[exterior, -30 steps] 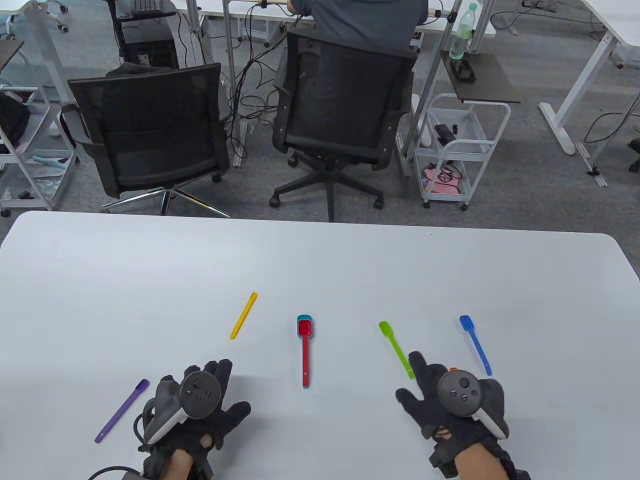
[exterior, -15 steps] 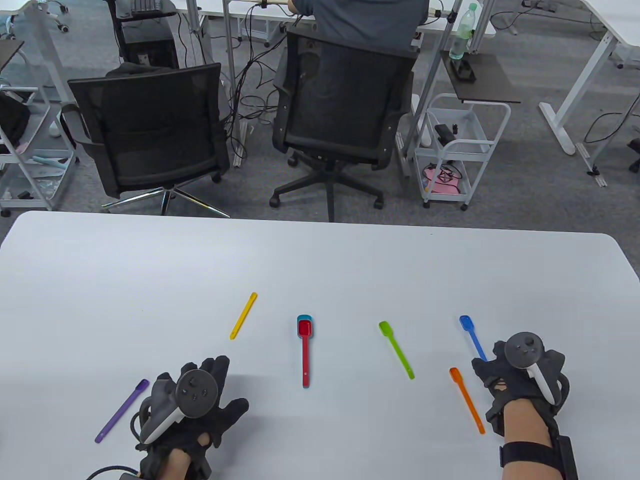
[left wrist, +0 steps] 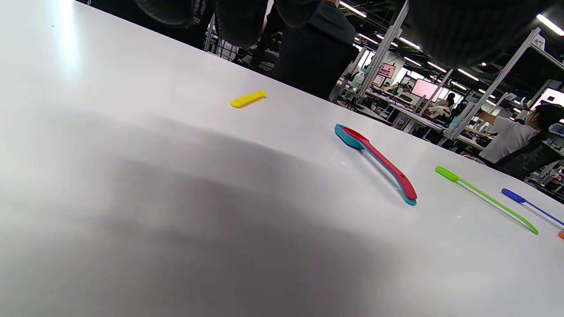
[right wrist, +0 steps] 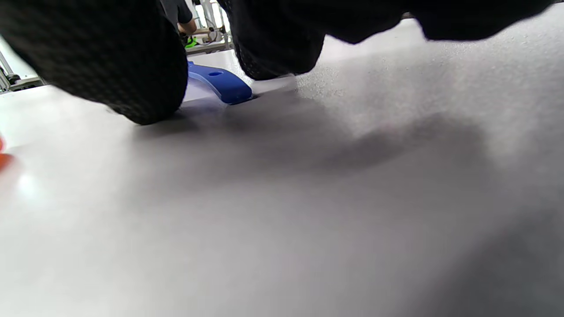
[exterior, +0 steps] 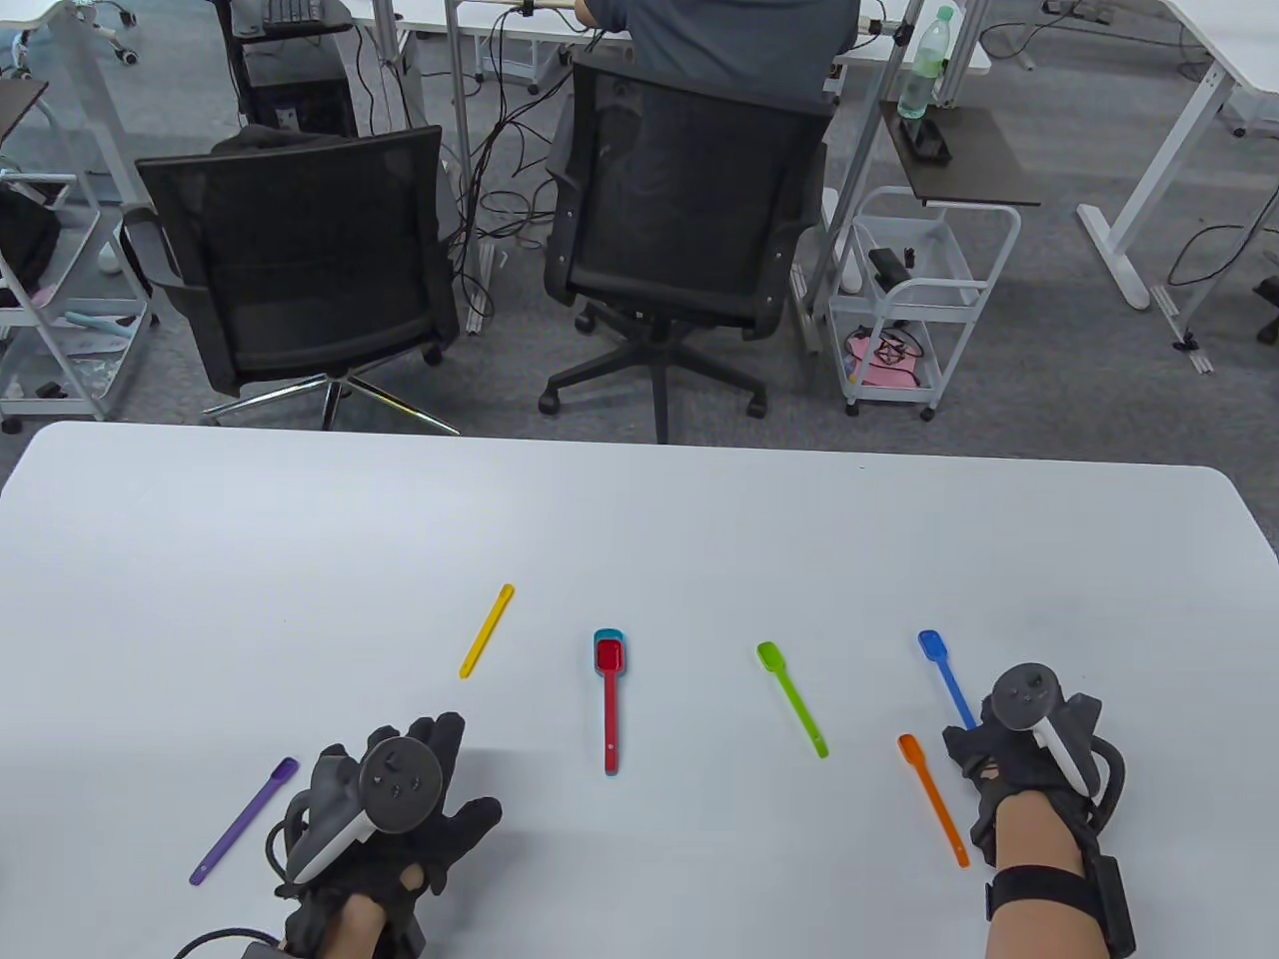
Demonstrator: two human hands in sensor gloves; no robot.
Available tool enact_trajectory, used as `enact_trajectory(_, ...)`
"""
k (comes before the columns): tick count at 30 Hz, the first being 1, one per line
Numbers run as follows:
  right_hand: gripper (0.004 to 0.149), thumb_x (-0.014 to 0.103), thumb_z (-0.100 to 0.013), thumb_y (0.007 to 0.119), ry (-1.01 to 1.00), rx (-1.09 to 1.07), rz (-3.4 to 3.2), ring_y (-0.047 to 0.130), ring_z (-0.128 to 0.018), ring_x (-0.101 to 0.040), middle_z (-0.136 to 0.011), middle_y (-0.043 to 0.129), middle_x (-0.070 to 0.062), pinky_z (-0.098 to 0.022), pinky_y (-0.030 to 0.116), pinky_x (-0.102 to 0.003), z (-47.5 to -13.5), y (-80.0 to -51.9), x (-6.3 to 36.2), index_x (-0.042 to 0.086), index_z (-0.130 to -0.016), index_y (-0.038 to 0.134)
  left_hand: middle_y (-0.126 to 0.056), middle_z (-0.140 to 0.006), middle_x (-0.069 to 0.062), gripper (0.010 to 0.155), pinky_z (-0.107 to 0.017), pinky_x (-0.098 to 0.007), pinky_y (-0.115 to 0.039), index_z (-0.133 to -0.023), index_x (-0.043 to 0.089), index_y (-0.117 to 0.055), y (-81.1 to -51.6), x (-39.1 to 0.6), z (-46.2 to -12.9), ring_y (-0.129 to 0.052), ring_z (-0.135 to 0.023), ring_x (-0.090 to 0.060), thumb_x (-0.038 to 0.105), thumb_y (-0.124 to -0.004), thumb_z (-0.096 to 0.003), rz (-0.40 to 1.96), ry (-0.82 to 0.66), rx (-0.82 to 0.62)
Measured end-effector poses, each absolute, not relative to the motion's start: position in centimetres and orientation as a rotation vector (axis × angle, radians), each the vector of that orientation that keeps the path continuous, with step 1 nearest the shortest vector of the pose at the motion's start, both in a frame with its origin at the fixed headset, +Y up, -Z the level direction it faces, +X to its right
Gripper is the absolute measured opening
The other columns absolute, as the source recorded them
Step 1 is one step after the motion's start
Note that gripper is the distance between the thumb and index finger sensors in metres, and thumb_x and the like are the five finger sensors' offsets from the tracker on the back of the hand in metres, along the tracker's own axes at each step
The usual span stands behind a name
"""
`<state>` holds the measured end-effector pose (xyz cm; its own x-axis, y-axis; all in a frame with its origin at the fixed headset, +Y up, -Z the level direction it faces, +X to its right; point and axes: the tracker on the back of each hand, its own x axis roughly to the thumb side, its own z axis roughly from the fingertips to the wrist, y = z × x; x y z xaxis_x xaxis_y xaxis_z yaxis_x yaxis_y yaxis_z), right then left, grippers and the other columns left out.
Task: Nest measuring spoons
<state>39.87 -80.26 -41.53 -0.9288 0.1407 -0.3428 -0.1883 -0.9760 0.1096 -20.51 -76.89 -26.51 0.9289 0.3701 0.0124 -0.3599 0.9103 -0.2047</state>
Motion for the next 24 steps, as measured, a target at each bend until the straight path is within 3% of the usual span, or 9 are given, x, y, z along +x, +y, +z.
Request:
enact_trajectory(13, 0.062, 0.053, -0.037, 0.094, 0.185, -0.503, 2.989, 0.087, -0.014, -0.007, -0.048, 0.094, 0.006, -0.014, 0.087, -0.037, -42.08, -80.12, 39.25, 0.013, -0.084, 0.085, -0.043, -0.127, -0.016, 0.102, -0.068, -0.084, -0.017, -0.121, 0.019, -0.035, -76.91, -20.14, -26.60, -0.038, -0.117, -0.059, 0.071, -0.077, -0.0439, 0.371, -0.071, -0.211)
enact_trajectory(24, 0.058, 0.052, -0.038, 0.094, 0.166, -0.523, 3.000, 0.087, -0.012, -0.007, -0.045, 0.095, 0.008, -0.013, 0.087, -0.036, -42.05, -80.24, 38.98, 0.012, -0.080, 0.087, -0.043, -0.127, -0.016, 0.102, -0.068, -0.084, -0.018, -0.121, 0.019, -0.035, -76.76, -20.34, -26.52, -0.038, -0.117, -0.059, 0.071, -0.077, -0.0440, 0.377, -0.074, -0.206)
